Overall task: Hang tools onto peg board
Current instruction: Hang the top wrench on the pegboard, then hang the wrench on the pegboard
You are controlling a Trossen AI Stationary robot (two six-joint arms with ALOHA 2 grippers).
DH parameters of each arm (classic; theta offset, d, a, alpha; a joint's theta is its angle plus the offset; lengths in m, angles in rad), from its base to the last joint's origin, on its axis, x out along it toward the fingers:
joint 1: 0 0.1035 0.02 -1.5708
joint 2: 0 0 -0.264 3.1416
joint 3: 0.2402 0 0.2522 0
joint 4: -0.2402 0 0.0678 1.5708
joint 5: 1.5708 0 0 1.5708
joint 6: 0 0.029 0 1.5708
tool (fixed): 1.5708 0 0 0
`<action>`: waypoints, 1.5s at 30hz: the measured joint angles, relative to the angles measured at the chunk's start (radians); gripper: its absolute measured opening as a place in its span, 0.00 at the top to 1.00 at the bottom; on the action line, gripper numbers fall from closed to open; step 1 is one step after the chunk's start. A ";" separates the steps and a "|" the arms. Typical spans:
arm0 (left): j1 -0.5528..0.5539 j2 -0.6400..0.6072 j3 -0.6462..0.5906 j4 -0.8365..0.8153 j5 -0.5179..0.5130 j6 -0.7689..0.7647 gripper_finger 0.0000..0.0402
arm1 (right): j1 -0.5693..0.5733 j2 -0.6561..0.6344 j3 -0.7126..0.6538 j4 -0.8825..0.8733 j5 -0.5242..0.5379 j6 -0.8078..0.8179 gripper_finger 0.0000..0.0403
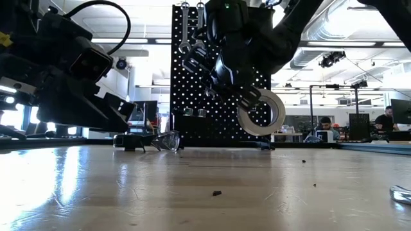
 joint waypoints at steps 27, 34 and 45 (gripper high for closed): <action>0.000 0.000 0.000 -0.023 0.003 -0.031 0.67 | 0.010 -0.001 0.000 -0.008 -0.029 -0.026 0.69; 0.000 0.000 0.000 -0.023 0.007 -0.048 0.67 | 0.042 -0.001 0.000 -0.008 -0.024 -0.048 0.64; 0.000 0.000 0.000 -0.033 0.063 -0.057 0.67 | 0.178 -0.001 0.000 -0.008 0.017 -0.093 0.64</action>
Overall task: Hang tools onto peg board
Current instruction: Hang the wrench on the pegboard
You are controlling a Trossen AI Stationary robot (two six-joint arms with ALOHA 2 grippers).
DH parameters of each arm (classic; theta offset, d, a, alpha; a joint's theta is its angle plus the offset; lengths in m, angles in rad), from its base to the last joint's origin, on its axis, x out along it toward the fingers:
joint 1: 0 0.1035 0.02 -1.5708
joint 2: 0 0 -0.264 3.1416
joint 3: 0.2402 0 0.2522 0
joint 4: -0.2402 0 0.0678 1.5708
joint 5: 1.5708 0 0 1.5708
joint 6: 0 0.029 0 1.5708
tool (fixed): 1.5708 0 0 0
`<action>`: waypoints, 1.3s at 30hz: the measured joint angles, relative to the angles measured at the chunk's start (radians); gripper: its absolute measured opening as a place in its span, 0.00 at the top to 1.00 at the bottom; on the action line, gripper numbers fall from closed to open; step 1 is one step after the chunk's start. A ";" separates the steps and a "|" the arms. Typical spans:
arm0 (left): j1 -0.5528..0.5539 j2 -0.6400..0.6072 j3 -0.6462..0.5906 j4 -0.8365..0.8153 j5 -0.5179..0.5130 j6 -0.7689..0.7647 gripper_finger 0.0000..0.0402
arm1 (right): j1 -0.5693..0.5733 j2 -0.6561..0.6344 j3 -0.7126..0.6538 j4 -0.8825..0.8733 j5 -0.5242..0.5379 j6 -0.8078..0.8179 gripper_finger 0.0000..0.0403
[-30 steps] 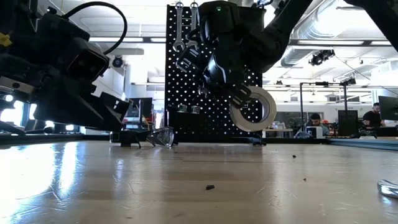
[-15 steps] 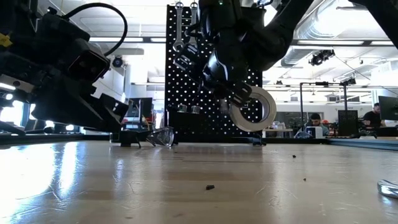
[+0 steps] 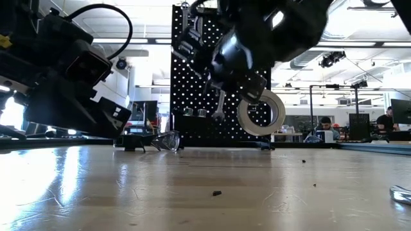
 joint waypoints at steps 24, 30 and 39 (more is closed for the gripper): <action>-0.002 0.000 0.000 -0.028 0.157 -0.049 0.67 | 0.478 -0.107 0.000 -0.608 -0.767 -0.150 0.64; -0.004 0.000 0.001 -0.028 0.049 -0.119 0.67 | 0.511 -0.210 0.000 -0.971 -0.971 0.024 0.64; -0.031 0.000 0.017 -0.027 -0.064 -0.160 0.67 | 0.526 -0.223 0.000 -1.129 -1.164 -0.120 0.64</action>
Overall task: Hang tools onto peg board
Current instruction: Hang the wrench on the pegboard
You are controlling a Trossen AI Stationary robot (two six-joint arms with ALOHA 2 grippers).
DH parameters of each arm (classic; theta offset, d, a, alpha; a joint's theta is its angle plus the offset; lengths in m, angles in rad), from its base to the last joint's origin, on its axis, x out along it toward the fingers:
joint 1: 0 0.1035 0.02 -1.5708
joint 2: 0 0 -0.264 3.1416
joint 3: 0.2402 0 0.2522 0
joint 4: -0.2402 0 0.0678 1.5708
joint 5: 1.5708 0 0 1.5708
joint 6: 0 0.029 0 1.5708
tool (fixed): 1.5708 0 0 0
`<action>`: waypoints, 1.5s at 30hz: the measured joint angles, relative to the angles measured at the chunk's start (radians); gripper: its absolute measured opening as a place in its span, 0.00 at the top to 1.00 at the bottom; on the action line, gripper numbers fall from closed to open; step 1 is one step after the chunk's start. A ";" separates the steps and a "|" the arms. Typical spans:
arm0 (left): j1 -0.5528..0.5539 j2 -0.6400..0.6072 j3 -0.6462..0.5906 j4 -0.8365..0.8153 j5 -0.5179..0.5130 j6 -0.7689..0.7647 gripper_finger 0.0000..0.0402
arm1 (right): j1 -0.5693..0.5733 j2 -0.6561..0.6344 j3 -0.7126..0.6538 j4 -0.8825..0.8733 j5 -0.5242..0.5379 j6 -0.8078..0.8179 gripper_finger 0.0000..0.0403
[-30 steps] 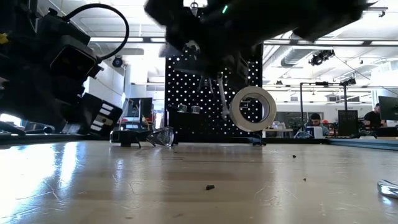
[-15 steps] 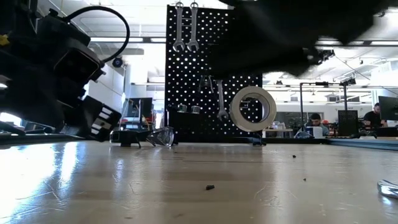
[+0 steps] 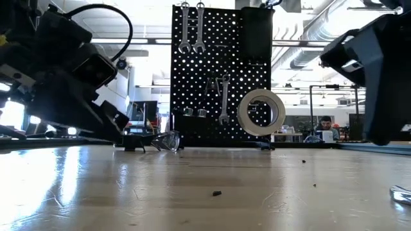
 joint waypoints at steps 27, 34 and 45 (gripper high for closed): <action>-0.115 0.016 0.134 -0.030 -0.369 -0.015 0.67 | -0.041 0.020 -0.010 -0.001 -0.134 -0.415 0.64; -0.159 0.093 0.202 -0.030 -0.377 -0.024 0.67 | -0.062 0.070 -0.009 0.060 -0.221 -0.494 0.64; -0.211 0.237 0.347 -0.027 -0.356 -0.024 0.67 | -0.100 0.112 -0.004 0.036 -0.176 -0.432 0.80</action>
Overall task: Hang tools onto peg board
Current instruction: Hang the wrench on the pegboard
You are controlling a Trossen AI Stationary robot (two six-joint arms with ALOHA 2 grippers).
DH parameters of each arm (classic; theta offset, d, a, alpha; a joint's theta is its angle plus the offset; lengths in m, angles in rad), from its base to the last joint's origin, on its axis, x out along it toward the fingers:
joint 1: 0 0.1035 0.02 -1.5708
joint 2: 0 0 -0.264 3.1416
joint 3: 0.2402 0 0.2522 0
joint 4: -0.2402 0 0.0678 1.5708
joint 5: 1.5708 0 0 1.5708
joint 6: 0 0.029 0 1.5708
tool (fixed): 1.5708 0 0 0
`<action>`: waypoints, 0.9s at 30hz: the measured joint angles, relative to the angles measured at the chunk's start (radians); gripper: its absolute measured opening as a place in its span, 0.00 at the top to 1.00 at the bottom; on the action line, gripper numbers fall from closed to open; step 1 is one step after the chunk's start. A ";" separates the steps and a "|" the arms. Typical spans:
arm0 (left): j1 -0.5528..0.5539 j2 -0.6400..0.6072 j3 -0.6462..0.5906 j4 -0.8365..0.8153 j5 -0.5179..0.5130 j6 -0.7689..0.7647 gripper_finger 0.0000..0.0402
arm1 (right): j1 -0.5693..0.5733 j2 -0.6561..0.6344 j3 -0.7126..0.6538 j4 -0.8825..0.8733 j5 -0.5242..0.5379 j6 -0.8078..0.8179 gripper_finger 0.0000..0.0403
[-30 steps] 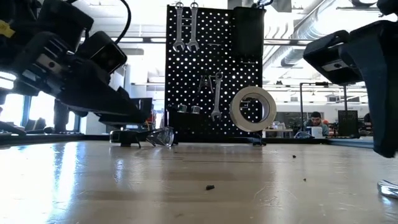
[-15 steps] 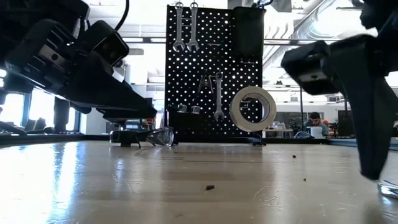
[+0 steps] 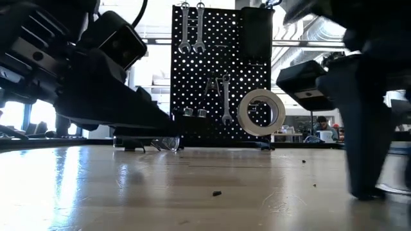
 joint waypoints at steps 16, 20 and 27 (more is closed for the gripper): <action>0.005 0.018 0.034 -0.126 0.016 0.001 0.67 | -0.159 0.000 -0.001 -0.097 0.094 0.106 0.99; 0.018 0.018 0.034 -0.158 0.009 0.001 0.67 | -0.203 -0.001 -0.001 -0.104 0.091 0.096 0.99; 0.049 0.008 0.034 -0.173 -0.020 0.029 0.67 | -0.254 -0.001 -0.002 -0.106 0.096 0.081 1.00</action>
